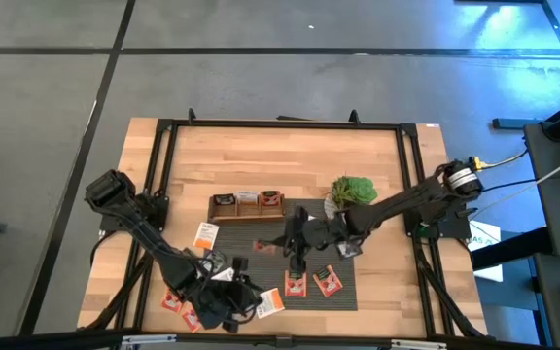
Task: Pick & Place Tea
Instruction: Put the orange tea bag to the right section of the wooden organizer
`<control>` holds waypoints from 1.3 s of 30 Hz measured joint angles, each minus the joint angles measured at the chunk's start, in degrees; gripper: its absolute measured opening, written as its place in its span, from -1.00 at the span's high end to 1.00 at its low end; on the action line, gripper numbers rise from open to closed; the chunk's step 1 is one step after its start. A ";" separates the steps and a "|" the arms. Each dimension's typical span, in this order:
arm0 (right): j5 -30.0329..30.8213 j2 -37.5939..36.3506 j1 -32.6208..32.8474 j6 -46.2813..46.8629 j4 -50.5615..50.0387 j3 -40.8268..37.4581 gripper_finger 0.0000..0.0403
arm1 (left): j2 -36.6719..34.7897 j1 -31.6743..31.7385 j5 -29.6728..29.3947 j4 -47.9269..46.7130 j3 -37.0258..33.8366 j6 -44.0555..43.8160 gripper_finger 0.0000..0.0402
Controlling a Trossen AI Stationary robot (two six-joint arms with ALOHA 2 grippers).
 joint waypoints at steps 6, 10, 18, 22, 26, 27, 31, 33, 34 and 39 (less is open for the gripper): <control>2.48 -0.76 -4.32 -10.17 -0.81 0.00 0.99 | 0.00 0.00 0.53 -0.20 0.00 -0.03 0.42; 6.24 -0.71 -8.09 -15.99 -3.38 0.02 0.99 | 0.00 0.00 1.86 -0.19 0.00 -0.11 0.42; 4.01 -0.65 -16.05 -19.47 -4.74 -0.98 0.99 | 0.00 0.00 4.47 -0.19 0.00 -0.12 0.42; 2.95 -0.53 -18.39 -19.66 -4.96 -2.12 0.99 | 0.00 0.00 4.47 -0.19 0.04 -0.13 0.42; 1.81 0.13 -19.04 -19.73 -5.38 -2.94 0.99 | -0.02 0.00 4.47 -0.19 0.07 -0.14 0.42; 1.81 0.31 -19.04 -19.77 -4.82 -2.95 0.99 | 0.00 0.00 4.48 -0.19 0.07 -0.13 0.42; 1.81 0.62 -19.02 -19.76 -5.12 -3.04 0.97 | -0.02 0.00 4.50 -0.19 0.07 -0.52 0.42; 1.81 0.62 -19.02 -19.81 -4.70 -3.04 0.94 | -0.02 0.00 4.52 -0.19 0.07 -0.57 0.42; 1.83 0.62 -19.02 -19.85 -4.75 -3.04 0.93 | -0.02 0.00 4.52 -0.19 0.07 -0.59 0.42; 1.86 0.62 -19.02 -19.86 -4.40 -3.04 0.87 | -0.02 0.00 4.52 -0.19 0.09 -1.01 0.42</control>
